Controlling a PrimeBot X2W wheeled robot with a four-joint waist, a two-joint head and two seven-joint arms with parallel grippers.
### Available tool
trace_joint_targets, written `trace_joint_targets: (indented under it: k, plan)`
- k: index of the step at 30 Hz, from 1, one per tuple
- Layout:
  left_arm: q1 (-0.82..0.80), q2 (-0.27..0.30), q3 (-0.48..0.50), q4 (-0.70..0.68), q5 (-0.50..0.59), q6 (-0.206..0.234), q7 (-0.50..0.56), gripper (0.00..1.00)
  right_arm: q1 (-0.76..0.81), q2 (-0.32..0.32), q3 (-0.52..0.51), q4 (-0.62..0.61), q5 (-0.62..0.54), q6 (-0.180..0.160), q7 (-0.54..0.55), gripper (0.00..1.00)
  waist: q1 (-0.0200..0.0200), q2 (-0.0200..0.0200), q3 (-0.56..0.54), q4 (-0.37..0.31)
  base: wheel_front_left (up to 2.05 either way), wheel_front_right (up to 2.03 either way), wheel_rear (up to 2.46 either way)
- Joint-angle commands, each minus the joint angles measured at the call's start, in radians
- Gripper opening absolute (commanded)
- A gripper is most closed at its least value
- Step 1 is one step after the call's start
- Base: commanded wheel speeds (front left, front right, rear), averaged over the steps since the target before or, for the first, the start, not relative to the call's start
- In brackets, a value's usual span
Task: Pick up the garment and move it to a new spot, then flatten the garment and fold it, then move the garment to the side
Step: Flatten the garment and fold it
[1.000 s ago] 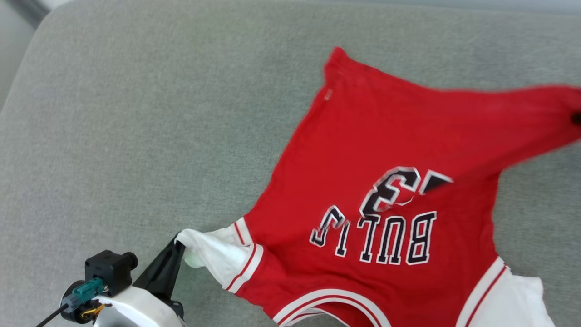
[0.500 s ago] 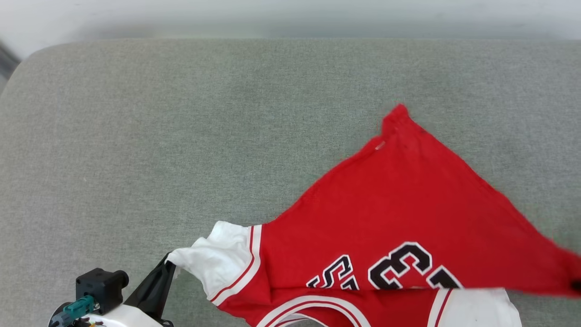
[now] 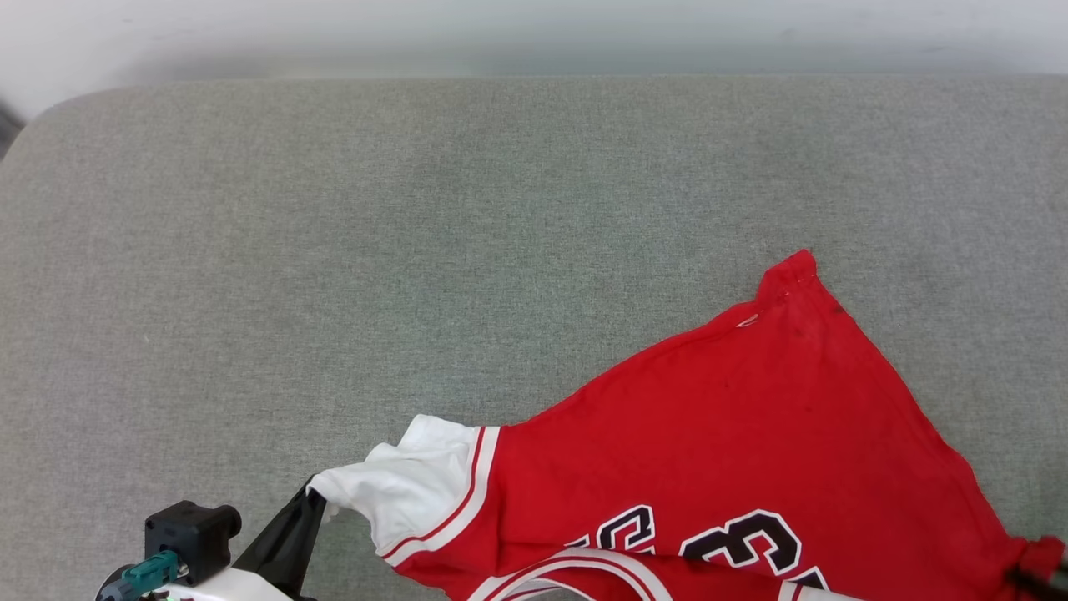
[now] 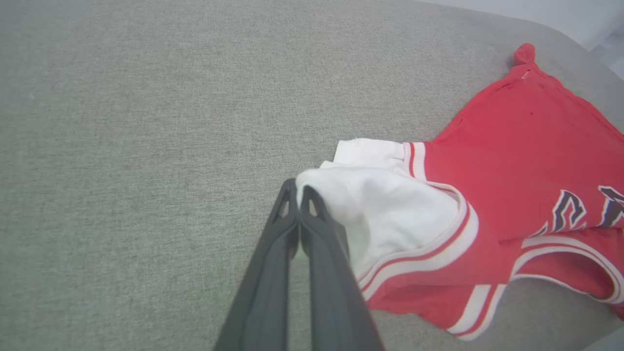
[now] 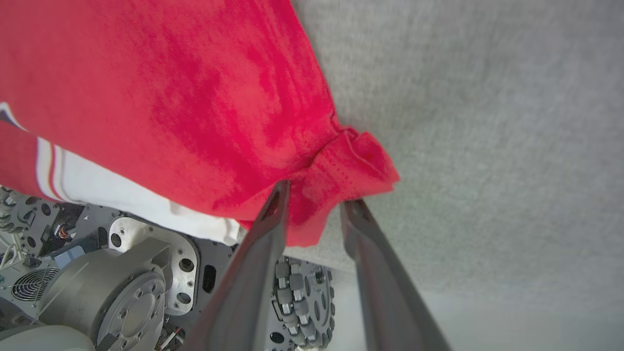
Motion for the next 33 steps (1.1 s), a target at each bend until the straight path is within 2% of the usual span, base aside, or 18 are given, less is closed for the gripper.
trace_joint_targets:
  k: [1, 5, 9, 11, 15, 21, 25, 29, 33]
  plan:
    - [-0.001, 0.001, 0.001, 0.001, 0.000, 0.003, 0.000, 0.00, -0.027, -0.003, -0.023, -0.023, -0.007, 0.000, -0.002, 1.00, 0.0001, 0.0000, -0.003, -0.001, 0.00, 0.00, 0.00]
    - [-0.009, -0.002, -0.001, -0.002, 0.004, 0.003, 0.002, 0.00, -0.113, -0.016, -0.111, -0.135, -0.030, 0.000, 0.012, 1.00, 0.0001, 0.0000, -0.003, 0.002, 0.00, 0.00, 0.00]
    - [-0.026, -0.007, -0.007, -0.008, 0.013, -0.001, 0.005, 0.00, -0.236, -0.047, -0.138, -0.229, -0.044, 0.000, 0.073, 1.00, 0.0001, 0.0000, 0.016, 0.014, 0.00, 0.00, 0.00]
    - [-0.042, -0.011, -0.012, -0.011, 0.021, -0.007, 0.007, 0.00, -0.301, -0.071, -0.111, -0.259, -0.057, 0.000, 0.115, 1.00, 0.0001, 0.0000, 0.031, 0.028, 0.00, 0.00, 0.00]
    - [-0.069, -0.018, -0.014, -0.007, 0.032, -0.015, 0.010, 0.00, -0.441, -0.120, 0.004, -0.272, -0.096, 0.000, 0.215, 1.00, 0.0001, 0.0000, 0.063, 0.055, 0.00, 0.00, 0.00]
    - [-0.112, -0.033, -0.021, -0.005, 0.050, -0.027, 0.012, 0.00, -0.718, -0.065, 0.196, -0.165, -0.135, 0.000, 0.336, 1.00, 0.0001, 0.0000, 0.114, 0.091, 0.00, 0.00, 0.00]
    - [-0.141, -0.049, -0.027, -0.002, 0.062, -0.037, 0.012, 0.00, -0.873, -0.013, 0.307, -0.058, -0.161, 0.000, 0.372, 1.00, 0.0001, 0.0000, 0.150, 0.118, 0.00, 0.00, 0.00]
    - [-0.163, -0.059, -0.029, 0.000, 0.071, -0.042, 0.009, 0.00, -0.988, 0.026, 0.396, 0.054, -0.175, 0.000, 0.375, 1.00, 0.0001, 0.0000, 0.186, 0.138, 0.00, 0.00, 0.00]
    - [-0.178, -0.072, -0.034, 0.006, 0.074, -0.049, 0.007, 0.00, -1.036, 0.054, 0.470, 0.148, -0.172, 0.000, 0.358, 1.00, 0.0001, 0.0000, 0.219, 0.153, 0.00, 0.00, 0.00]
